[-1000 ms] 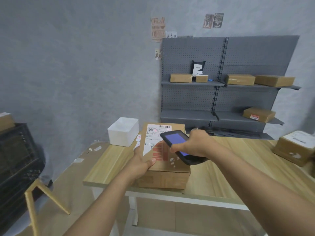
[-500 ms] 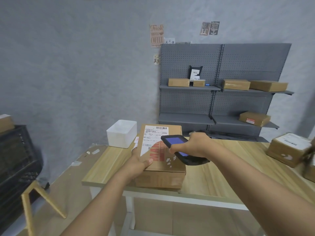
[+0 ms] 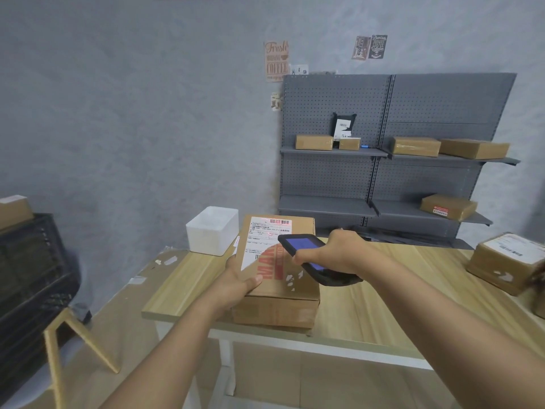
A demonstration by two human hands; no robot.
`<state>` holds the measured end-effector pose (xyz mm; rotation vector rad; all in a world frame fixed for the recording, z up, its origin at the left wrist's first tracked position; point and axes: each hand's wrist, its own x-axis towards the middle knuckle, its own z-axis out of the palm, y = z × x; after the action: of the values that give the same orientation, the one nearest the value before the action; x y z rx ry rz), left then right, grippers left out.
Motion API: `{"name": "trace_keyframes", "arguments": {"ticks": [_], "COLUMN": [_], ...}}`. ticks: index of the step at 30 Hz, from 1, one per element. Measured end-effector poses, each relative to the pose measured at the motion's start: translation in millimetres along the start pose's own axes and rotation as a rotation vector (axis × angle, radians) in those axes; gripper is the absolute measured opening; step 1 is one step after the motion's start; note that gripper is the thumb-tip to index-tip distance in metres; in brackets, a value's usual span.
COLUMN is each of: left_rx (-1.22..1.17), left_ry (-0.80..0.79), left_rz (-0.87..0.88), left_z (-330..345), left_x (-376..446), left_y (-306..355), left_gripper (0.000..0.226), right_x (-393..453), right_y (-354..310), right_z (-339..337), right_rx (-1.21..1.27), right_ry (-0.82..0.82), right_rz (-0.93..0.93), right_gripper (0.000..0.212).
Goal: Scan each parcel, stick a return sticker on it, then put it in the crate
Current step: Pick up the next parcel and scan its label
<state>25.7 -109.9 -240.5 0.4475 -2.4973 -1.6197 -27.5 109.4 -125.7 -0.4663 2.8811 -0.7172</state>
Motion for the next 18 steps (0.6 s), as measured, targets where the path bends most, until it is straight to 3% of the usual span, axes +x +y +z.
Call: {"name": "trace_keyframes", "arguments": {"ticks": [6,18], "left_rx": [-0.02,-0.024], "left_ry": [0.004,0.015], "left_rz": [-0.015,-0.018], "left_z": [1,1], "left_x": [1,-1], "left_y": [0,-2], "left_gripper": [0.078,0.078], "right_x": [0,-7], "right_y": [-1,-17], "right_z": [-5,-24], "right_rx": [0.009,-0.196], "right_ry": [-0.007,-0.083], "right_rz": [-0.015,-0.064], "right_gripper": [0.05,0.053]}}
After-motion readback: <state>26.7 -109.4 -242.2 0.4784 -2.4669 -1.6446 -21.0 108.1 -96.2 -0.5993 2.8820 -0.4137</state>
